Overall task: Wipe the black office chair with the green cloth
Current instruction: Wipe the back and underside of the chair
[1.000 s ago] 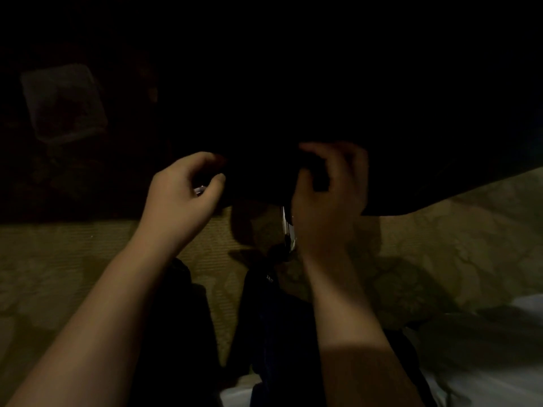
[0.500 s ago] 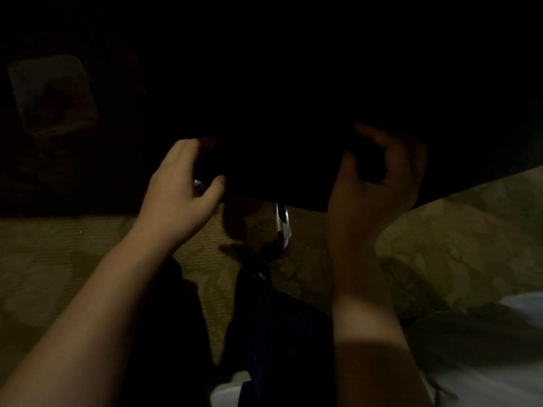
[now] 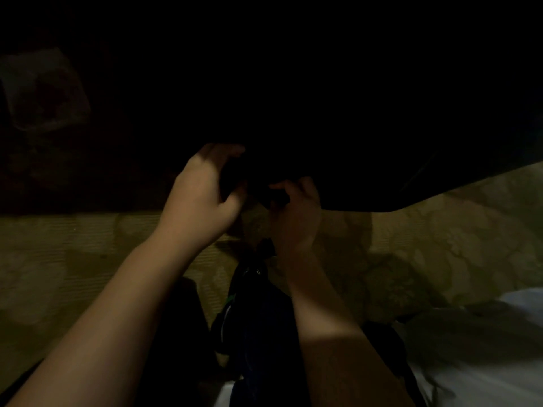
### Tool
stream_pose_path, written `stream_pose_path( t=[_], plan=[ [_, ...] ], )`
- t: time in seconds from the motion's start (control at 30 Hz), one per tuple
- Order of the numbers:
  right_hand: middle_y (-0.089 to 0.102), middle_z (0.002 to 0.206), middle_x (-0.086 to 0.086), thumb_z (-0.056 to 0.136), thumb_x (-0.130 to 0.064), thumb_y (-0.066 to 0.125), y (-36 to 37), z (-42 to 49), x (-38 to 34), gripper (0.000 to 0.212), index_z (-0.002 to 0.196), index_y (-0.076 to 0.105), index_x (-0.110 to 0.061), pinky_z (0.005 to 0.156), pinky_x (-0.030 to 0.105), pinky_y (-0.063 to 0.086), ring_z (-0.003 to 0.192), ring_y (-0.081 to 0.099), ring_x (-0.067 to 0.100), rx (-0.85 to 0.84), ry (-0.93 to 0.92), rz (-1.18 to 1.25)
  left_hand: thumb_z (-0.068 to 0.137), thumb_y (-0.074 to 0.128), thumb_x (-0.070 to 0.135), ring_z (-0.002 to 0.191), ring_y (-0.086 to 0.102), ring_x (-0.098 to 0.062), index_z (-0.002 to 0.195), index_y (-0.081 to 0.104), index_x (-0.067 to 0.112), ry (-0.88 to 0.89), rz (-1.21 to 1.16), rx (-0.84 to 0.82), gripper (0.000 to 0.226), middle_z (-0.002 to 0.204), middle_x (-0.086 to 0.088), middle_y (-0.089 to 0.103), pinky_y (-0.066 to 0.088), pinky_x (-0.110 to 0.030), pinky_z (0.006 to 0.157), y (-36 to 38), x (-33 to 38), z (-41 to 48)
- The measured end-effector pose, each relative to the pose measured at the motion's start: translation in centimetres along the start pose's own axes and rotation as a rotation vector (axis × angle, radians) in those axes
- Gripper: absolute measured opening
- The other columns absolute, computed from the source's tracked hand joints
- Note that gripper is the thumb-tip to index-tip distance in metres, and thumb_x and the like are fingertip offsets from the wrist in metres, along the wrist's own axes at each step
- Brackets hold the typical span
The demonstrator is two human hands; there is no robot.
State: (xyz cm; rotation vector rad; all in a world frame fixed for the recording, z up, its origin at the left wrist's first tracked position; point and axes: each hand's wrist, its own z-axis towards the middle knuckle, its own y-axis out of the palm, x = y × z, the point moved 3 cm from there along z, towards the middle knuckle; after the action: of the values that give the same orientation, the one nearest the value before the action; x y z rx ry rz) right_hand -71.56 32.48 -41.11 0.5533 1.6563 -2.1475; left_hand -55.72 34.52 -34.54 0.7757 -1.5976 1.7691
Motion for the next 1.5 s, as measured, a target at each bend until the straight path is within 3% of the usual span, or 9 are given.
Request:
stream_pose_path(
  t=[0.17, 0.33, 0.4, 0.5, 0.67, 1.0, 1.13, 1.3, 1.5],
  plan=[
    [0.058, 0.124, 0.009, 0.081, -0.007, 0.066, 0.1, -0.3, 0.6, 0.026, 0.104, 0.073, -0.017, 0.078, 0.023, 0.037, 0.116, 0.056, 0.029, -0.055, -0.014, -0.059, 0.088, 0.066, 0.014, 0.119, 0.051, -0.030, 0.132, 0.052, 0.009, -0.065, -0.006, 0.016, 0.046, 0.131, -0.012, 0.051, 0.044, -0.036, 0.090, 0.8, -0.1, 0.4],
    [0.062, 0.106, 0.019, 0.073, -0.002, 0.067, -5.0, 0.5, -1.5, 0.022, 0.092, 0.076, -0.010, 0.075, 0.023, 0.046, 0.098, 0.063, 0.033, 0.335, -0.041, 0.101, 0.089, 0.066, 0.014, 0.130, 0.038, -0.034, 0.140, 0.041, 0.005, -0.054, 0.039, -0.070, 0.057, 0.139, -0.017, 0.039, 0.040, -0.044, 0.098, 1.1, -0.2, 0.6],
    [0.061, 0.102, 0.022, 0.073, 0.004, 0.069, -7.6, 0.9, -1.8, 0.022, 0.090, 0.076, -0.008, 0.078, 0.011, 0.044, 0.096, 0.063, 0.029, 0.496, -0.051, 0.165, 0.089, 0.066, 0.015, 0.134, 0.035, -0.033, 0.143, 0.038, 0.007, -0.071, 0.007, -0.094, 0.061, 0.143, -0.016, 0.036, 0.039, -0.047, 0.103, 1.0, -0.3, 0.6],
    [0.060, 0.100, 0.027, 0.069, 0.012, 0.071, -11.5, 1.6, -2.0, 0.027, 0.091, 0.074, -0.002, 0.085, 0.000, 0.037, 0.100, 0.056, 0.017, 0.723, -0.096, 0.187, 0.091, 0.064, 0.017, 0.135, 0.034, -0.031, 0.145, 0.035, 0.010, -0.090, -0.014, -0.090, 0.061, 0.145, -0.013, 0.034, 0.038, -0.048, 0.106, 0.6, -0.3, 0.6],
    [0.054, 0.103, 0.013, 0.072, 0.011, 0.069, -14.8, 2.1, -1.8, 0.037, 0.102, 0.064, -0.012, 0.090, 0.004, 0.035, 0.106, 0.047, -0.013, 0.930, -0.174, 0.217, 0.092, 0.061, 0.017, 0.135, 0.033, -0.032, 0.146, 0.033, 0.011, -0.112, -0.012, -0.049, 0.061, 0.146, -0.014, 0.032, 0.033, -0.039, 0.104, 0.3, -0.6, 0.7],
    [0.053, 0.102, 0.001, 0.073, 0.008, 0.071, -11.6, 1.7, -2.3, 0.028, 0.094, 0.072, -0.010, 0.087, 0.009, 0.041, 0.099, 0.051, 0.005, 0.779, -0.182, 0.248, 0.091, 0.060, 0.014, 0.120, 0.048, -0.022, 0.141, 0.043, 0.016, -0.106, -0.083, 0.035, 0.052, 0.136, -0.009, 0.047, 0.039, -0.032, 0.089, -0.7, -1.0, 0.7],
    [0.059, 0.101, 0.013, 0.076, -0.006, 0.066, -8.3, 0.9, -1.6, 0.016, 0.089, 0.075, -0.008, 0.080, 0.020, 0.047, 0.099, 0.060, 0.024, 0.550, -0.131, 0.178, 0.087, 0.062, 0.011, 0.117, 0.054, -0.031, 0.134, 0.052, 0.009, -0.008, -0.049, -0.019, 0.049, 0.133, -0.013, 0.052, 0.049, -0.044, 0.087, -0.1, -0.3, 0.6],
    [0.063, 0.098, 0.018, 0.069, 0.000, 0.069, -3.4, 0.1, 0.2, 0.022, 0.089, 0.076, -0.008, 0.071, 0.038, 0.054, 0.093, 0.064, 0.038, 0.196, -0.035, 0.067, 0.086, 0.063, 0.011, 0.119, 0.054, -0.034, 0.139, 0.049, 0.008, 0.033, -0.025, -0.047, 0.055, 0.136, -0.015, 0.050, 0.051, -0.050, 0.090, 0.3, -0.2, 0.5],
    [0.061, 0.112, 0.014, 0.077, -0.005, 0.068, -0.1, -1.1, 1.6, 0.024, 0.098, 0.074, -0.014, 0.076, 0.029, 0.044, 0.106, 0.059, 0.036, 0.022, 0.040, -0.078, 0.087, 0.067, 0.008, 0.123, 0.052, -0.034, 0.140, 0.047, 0.008, 0.050, -0.007, -0.034, 0.057, 0.139, -0.014, 0.049, 0.048, -0.044, 0.093, 0.3, -0.2, 0.5]
  ],
)
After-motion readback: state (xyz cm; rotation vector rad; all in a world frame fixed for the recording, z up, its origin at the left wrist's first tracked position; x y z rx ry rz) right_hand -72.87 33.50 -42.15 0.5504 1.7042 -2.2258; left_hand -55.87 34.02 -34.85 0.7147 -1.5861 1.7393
